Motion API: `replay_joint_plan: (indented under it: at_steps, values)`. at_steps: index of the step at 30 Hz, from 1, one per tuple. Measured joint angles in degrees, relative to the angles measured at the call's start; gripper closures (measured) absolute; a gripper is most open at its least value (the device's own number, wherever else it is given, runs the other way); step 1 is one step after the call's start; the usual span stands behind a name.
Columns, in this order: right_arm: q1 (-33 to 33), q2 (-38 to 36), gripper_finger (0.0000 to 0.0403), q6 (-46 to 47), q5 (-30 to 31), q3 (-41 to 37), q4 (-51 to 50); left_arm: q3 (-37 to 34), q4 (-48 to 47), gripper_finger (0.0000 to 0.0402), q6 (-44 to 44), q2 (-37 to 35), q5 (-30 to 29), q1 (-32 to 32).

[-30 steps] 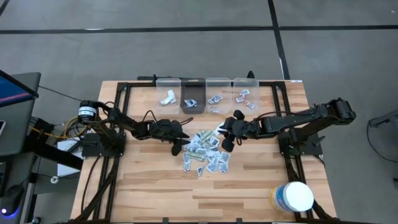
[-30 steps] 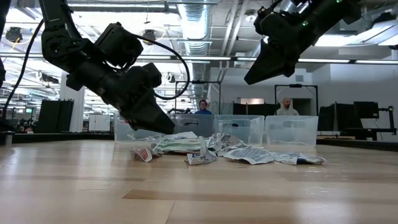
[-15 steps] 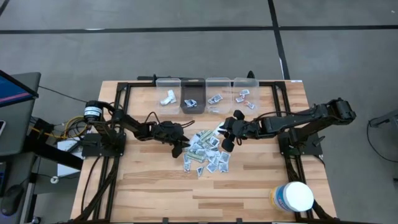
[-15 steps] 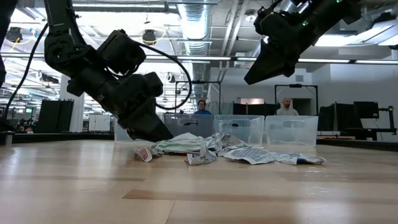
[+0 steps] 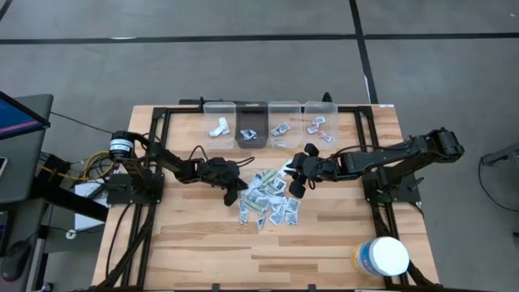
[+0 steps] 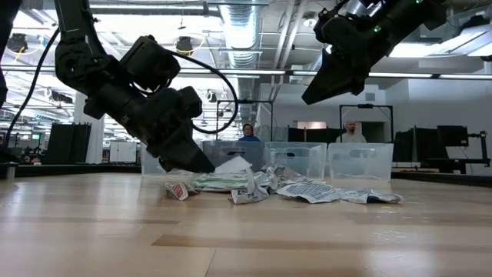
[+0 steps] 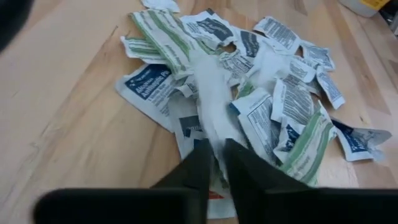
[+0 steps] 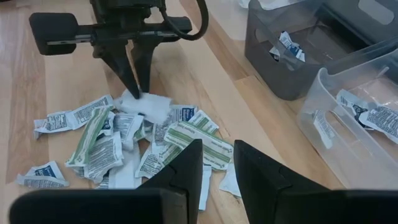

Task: Pick & Place First Aid Supplies
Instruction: Put the bandage into the left transparent bin

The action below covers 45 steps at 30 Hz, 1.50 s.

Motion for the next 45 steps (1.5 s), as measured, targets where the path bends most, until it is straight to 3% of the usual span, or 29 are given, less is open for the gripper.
replay_joint_plan:
  at_steps: [3, 20, 28, 45]
  values:
    - [0.0, 0.0, 0.0317, 0.0, 0.0, 0.0, 0.0, 0.0, 0.2, 0.0393, 0.0, 0.0, 0.0, 0.0]
    - [0.0, 0.0, 0.0317, -0.1, 0.0, 0.0, -0.2, 0.0, 0.3, 0.0397, 3.1, -15.0, -0.6, 1.2]
    - [0.0, 0.0, 0.0317, 0.0, -4.6, 0.0, 1.2, 0.0, 0.2, 0.0395, 1.2, -14.3, -1.8, 1.3]
    - [0.0, 0.0, 0.0315, 1.5, -4.7, 0.0, 1.3, 0.0, 0.5, 0.0390, 1.5, -14.3, -1.2, 1.2]
